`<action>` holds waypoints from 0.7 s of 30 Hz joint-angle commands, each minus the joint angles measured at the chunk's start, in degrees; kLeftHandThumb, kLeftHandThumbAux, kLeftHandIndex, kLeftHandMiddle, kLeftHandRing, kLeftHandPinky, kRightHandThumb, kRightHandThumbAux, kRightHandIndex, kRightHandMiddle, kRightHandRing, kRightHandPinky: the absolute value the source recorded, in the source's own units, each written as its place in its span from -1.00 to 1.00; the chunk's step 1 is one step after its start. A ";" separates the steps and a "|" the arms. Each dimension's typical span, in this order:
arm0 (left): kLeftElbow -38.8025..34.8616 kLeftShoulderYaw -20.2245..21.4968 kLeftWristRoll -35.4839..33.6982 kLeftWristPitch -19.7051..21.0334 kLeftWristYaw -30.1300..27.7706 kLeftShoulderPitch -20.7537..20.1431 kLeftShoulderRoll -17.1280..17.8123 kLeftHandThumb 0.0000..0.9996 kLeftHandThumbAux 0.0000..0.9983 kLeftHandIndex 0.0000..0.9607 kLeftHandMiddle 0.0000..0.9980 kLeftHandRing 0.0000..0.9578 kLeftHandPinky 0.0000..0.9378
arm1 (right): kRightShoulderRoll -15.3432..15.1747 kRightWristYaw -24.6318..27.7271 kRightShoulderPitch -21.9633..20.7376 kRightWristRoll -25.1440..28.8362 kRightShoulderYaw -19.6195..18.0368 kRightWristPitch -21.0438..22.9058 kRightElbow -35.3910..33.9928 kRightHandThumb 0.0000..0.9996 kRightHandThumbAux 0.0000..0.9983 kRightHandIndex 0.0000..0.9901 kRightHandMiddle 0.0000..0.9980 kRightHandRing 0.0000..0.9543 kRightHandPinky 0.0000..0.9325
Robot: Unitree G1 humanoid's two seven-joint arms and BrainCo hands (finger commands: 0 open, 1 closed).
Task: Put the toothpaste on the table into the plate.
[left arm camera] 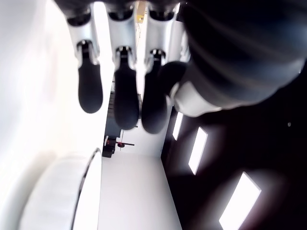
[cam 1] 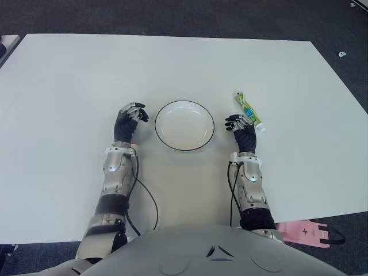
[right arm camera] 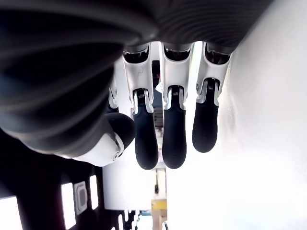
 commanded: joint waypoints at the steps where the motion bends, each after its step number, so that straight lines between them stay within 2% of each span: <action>1: 7.77 0.94 -0.45 6.67 0.15 7.45 -0.62 0.42 0.43 -0.09 0.21 0.19 0.15 | 0.41 0.16 5.37 0.29 -0.04 7.49 4.94 0.40 0.46 -0.15 -0.04 0.01 0.05; 21: 7.56 0.31 1.21 6.51 1.84 7.30 -0.87 0.42 0.43 -0.09 0.22 0.20 0.14 | 0.38 0.12 5.03 0.73 -0.80 7.07 5.00 0.41 0.46 -0.15 -0.03 0.02 0.07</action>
